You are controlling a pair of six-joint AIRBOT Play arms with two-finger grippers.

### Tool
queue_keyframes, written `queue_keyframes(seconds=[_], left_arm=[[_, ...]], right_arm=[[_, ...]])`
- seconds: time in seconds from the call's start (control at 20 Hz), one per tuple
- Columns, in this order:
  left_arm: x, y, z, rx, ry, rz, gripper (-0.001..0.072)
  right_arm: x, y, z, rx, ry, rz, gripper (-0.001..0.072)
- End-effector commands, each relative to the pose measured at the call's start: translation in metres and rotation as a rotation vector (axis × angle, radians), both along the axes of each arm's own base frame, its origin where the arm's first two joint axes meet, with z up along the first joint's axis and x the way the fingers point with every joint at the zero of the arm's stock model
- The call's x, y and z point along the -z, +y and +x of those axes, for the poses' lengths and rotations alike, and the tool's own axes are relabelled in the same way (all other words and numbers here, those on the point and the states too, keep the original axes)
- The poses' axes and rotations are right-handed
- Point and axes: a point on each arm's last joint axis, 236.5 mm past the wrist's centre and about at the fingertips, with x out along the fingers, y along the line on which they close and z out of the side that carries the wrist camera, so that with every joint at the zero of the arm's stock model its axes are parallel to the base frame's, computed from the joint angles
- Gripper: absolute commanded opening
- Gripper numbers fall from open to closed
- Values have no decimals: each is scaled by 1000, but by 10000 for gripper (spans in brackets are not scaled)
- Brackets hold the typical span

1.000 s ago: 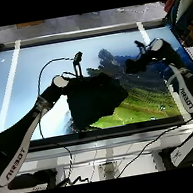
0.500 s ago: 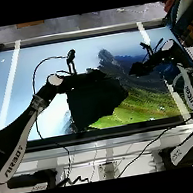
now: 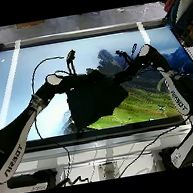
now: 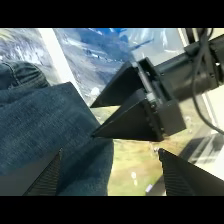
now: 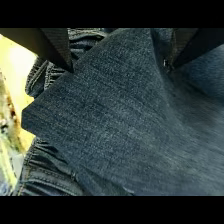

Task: Fold the clothes and pants, and hang the long-sleeved shirts on hangers.

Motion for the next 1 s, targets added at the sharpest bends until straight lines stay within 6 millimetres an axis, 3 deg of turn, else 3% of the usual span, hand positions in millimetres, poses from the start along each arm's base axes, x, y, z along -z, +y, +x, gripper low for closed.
queue_keyframes(seconds=[0.0,0.15,0.35,0.5,0.6,0.7,0.8,0.95], left_arm=[[2,-1,-6,26,8,9,707],[4,-1,-7,30,9,13,707],[10,0,-16,74,16,44,706],[20,4,-20,102,2,99,707],[24,7,-19,107,-9,126,707],[25,7,-19,108,-9,128,707],[25,8,-19,107,-10,129,706],[28,15,-12,92,-28,155,699]], right_arm=[[13,-10,-3,-29,-5,-97,635],[32,-35,0,61,56,-163,635],[42,-49,10,197,133,-20,635],[53,-57,2,258,230,63,635],[67,-43,-10,274,309,123,636],[76,-17,-22,282,409,225,636],[61,23,-19,263,443,406,636],[35,71,-1,247,359,575,623]])
